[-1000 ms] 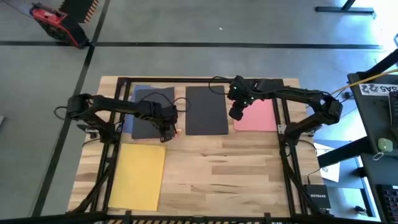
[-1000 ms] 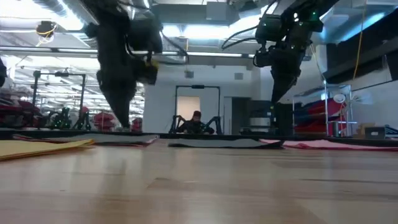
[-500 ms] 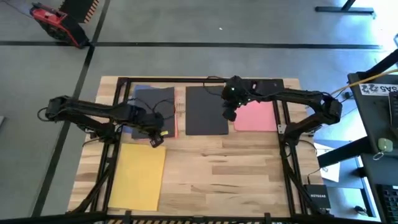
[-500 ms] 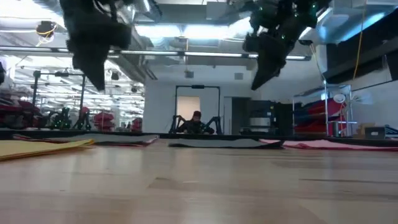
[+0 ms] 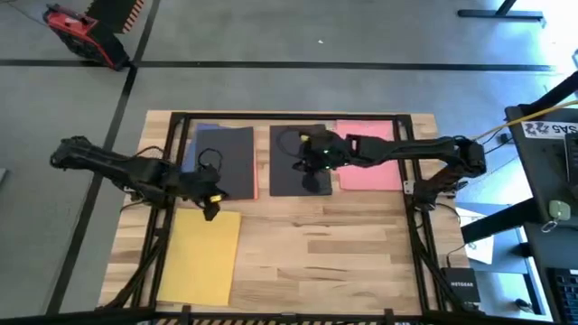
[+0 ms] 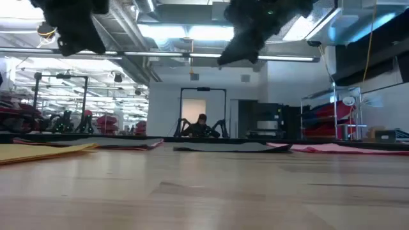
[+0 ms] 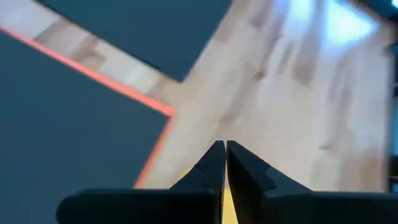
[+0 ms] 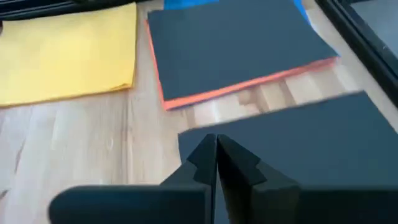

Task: Organize paper
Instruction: Stack the black paper on top of the stacked black papers

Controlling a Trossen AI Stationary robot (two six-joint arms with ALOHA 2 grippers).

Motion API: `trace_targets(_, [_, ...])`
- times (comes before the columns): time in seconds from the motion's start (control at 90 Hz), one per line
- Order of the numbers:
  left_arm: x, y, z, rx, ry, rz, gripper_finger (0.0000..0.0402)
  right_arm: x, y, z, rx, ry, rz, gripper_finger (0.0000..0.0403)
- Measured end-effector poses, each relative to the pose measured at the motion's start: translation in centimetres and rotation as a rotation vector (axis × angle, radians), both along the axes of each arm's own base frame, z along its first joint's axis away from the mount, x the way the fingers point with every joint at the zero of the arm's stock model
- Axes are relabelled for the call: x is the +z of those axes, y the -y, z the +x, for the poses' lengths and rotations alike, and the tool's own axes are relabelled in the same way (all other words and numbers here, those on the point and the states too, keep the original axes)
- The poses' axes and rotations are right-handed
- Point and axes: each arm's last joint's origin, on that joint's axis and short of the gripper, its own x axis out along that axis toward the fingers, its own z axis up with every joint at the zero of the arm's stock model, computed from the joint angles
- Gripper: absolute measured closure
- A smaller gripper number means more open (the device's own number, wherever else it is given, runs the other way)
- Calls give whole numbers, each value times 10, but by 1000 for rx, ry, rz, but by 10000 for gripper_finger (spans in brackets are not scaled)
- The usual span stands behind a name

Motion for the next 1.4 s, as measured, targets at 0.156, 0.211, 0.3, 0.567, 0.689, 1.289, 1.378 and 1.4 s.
trace_targets(0.156, [-7, 3, -20, -53, 43, -30, 402, 0, -12, 30, 46, 1, -13, 377])
trace_targets(0.211, [-12, 4, -26, -58, 51, -42, 402, -5, -18, 39, 70, -28, -19, 360])
trace_targets(0.3, [-22, 3, -34, -53, 55, -68, 402, -9, -29, 58, 100, -33, -21, 330])
trace_targets(0.567, [-45, 1, -43, -48, 31, -79, 402, -54, -66, 108, 176, -137, -198, 273])
trace_targets(0.689, [-52, 0, -44, -51, 14, -68, 401, -78, -78, 125, 189, -181, -343, 270])
trace_targets(1.289, [-56, -1, -46, -82, -30, -15, 402, -153, -75, 153, 266, -229, -454, 269])
trace_targets(1.378, [-56, -1, -46, -83, -28, -14, 402, -152, -67, 155, 241, -212, -453, 269])
trace_targets(1.4, [-56, -1, -46, -83, -28, -14, 402, -152, -65, 156, 235, -209, -452, 269])
